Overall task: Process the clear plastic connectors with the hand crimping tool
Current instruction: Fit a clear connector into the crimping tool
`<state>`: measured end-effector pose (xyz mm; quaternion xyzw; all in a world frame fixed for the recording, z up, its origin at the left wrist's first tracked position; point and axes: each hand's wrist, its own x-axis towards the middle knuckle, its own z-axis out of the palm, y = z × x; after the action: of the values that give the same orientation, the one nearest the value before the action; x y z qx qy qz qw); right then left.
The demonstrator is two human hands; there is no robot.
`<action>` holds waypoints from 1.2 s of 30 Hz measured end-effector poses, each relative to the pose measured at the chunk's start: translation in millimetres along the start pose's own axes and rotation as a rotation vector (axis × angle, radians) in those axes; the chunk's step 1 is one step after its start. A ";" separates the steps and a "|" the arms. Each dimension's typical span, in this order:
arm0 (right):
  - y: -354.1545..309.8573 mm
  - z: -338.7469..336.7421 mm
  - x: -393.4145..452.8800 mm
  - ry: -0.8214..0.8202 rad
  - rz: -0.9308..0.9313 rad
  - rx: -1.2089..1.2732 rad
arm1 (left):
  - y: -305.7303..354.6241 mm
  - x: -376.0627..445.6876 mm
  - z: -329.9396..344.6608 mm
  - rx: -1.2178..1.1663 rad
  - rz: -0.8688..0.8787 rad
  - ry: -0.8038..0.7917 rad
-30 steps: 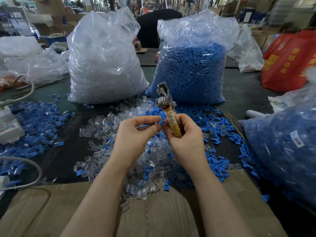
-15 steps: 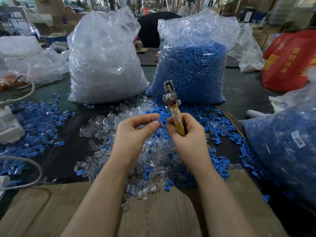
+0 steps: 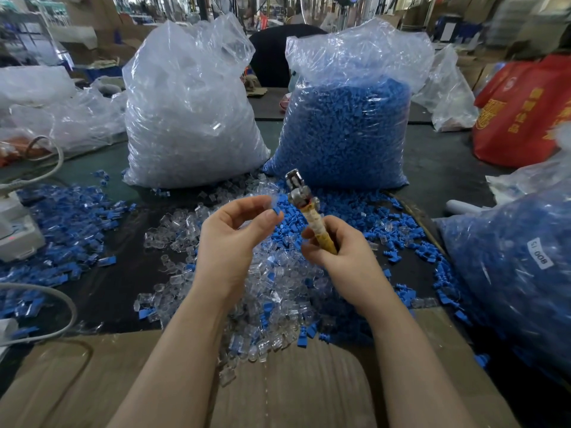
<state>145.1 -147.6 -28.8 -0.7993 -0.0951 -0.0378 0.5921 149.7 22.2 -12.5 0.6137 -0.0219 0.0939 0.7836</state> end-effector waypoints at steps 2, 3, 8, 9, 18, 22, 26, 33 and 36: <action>0.7 -2.3 -0.5 -0.052 0.008 -0.064 | 0.4 0.8 -0.2 0.012 0.016 0.020; 0.8 -3.1 -0.9 -0.073 0.011 -0.091 | 0.6 1.2 -0.5 0.019 0.023 0.028; 0.4 -3.5 -2.1 -0.123 0.040 -0.140 | 2.7 1.5 -0.5 0.022 0.068 0.045; 0.5 -3.5 -2.1 -0.130 0.047 -0.145 | 2.6 1.5 -0.5 0.022 0.077 0.047; 1.2 -3.8 -0.6 -0.176 0.046 -0.201 | 1.1 4.0 -1.2 0.077 0.139 0.060; 1.1 -3.2 -0.8 -0.183 0.031 -0.245 | -0.7 4.6 -2.5 0.069 0.142 0.058; 1.4 -2.4 -1.1 -0.170 0.021 -0.279 | -1.3 5.4 -3.1 0.060 0.138 0.053; 0.3 0.2 -2.5 -0.114 0.012 -0.328 | -0.1 4.5 -2.8 0.049 0.119 0.034; -0.6 1.6 -2.0 -0.114 0.016 -0.357 | -1.2 5.3 -4.8 0.050 0.105 0.034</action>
<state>142.9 -146.1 -29.0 -0.8933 -0.1142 -0.0040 0.4347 154.8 27.2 -14.0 0.6292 -0.0381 0.1458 0.7625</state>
